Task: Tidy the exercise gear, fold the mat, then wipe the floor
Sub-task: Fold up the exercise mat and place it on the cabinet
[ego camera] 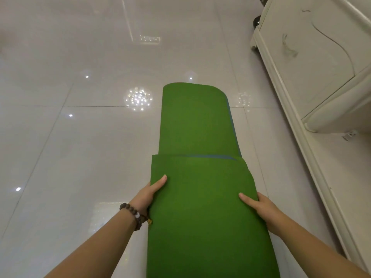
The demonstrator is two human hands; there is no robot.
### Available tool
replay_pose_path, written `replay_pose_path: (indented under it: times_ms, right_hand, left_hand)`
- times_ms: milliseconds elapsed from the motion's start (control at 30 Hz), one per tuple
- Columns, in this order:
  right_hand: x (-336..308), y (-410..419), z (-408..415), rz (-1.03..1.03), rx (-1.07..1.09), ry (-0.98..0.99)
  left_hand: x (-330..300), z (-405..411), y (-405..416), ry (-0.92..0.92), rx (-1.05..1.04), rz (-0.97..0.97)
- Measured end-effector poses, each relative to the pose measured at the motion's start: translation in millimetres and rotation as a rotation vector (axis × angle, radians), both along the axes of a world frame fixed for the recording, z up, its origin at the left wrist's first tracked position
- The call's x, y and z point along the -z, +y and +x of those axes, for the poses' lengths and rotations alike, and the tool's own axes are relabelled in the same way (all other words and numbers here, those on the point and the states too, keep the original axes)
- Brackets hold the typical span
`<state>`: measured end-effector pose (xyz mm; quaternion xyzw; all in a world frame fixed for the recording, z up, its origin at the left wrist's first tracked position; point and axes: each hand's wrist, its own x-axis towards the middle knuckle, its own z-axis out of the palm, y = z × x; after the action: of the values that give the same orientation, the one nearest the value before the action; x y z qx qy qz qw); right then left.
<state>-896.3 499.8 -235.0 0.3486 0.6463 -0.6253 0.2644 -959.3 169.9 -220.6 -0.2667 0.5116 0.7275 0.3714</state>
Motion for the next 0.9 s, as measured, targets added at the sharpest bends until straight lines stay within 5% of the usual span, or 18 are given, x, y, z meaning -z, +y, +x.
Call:
replay_pose_path:
  times_ms: [367,633,900]
  right_hand:
    - [-64,11,-42,-0.061,0.07,0.335]
    - [-147,10,-73,0.035,0.067,0.745]
    - [-155,11,-60,0.078,-0.018,0.816]
  left_hand:
    - [-62,-34,-1,0.423,0.083,-0.008]
    - [-134,-50,-15,0.905,0.127,-0.323]
    - [-152,-32,-23,0.978,0.267,-0.249]
